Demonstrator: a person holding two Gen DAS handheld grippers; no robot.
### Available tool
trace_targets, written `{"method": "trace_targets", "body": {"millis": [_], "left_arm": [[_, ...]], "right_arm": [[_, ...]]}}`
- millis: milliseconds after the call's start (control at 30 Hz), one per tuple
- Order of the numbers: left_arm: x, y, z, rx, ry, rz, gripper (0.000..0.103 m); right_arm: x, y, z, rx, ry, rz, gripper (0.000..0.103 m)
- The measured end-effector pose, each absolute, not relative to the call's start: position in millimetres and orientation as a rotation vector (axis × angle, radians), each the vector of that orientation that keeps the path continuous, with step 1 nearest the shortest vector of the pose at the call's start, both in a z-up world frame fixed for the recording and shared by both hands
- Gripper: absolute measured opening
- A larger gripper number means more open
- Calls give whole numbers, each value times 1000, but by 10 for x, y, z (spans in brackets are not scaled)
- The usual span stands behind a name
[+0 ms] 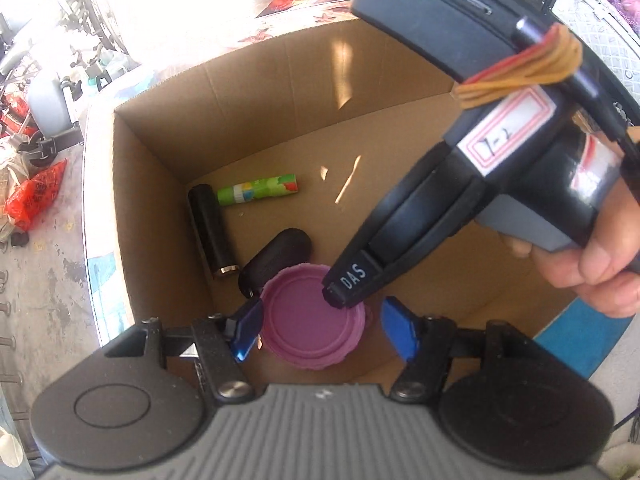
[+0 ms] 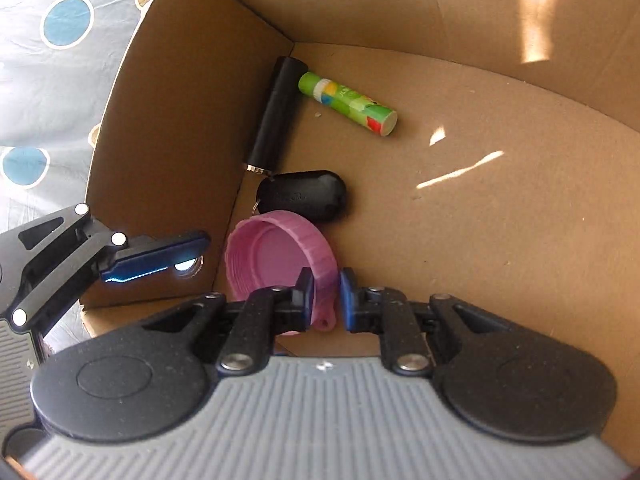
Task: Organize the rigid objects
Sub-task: 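Withdraw the right gripper from the box toward the black tape roll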
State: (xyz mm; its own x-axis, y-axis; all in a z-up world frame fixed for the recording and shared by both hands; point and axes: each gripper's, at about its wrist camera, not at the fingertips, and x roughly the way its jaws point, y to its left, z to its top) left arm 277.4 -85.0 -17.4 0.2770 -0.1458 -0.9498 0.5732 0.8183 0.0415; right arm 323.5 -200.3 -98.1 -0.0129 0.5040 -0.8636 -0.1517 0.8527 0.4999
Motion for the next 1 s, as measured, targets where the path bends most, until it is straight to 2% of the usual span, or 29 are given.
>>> {"method": "trace_targets", "body": {"millis": [233,433,500,533,767,1000], "left_arm": [[2726,-801,-70,431,1152,-476,71],[2701,-686,24,392,1132,-458,71],[2661,-655,86,365,1108,-464,71],[2634,-645,123,351,1098,-469,71],[2218,-508,506,256,966,-506,71],[1535,-311,736,199,835,-530,74]], "right_arm": [[3310,-1869,-1040,384,1505,589,15],[3296,-1915,-950,477,1454,607,37],[3249,-2005,-804,487,1402,594,48],[3207,-2057,-711,490,1375,585,50],[2625,-2571,-45,503,1156,564,54],[1481,-3039,564,479,879,532,54]]}}
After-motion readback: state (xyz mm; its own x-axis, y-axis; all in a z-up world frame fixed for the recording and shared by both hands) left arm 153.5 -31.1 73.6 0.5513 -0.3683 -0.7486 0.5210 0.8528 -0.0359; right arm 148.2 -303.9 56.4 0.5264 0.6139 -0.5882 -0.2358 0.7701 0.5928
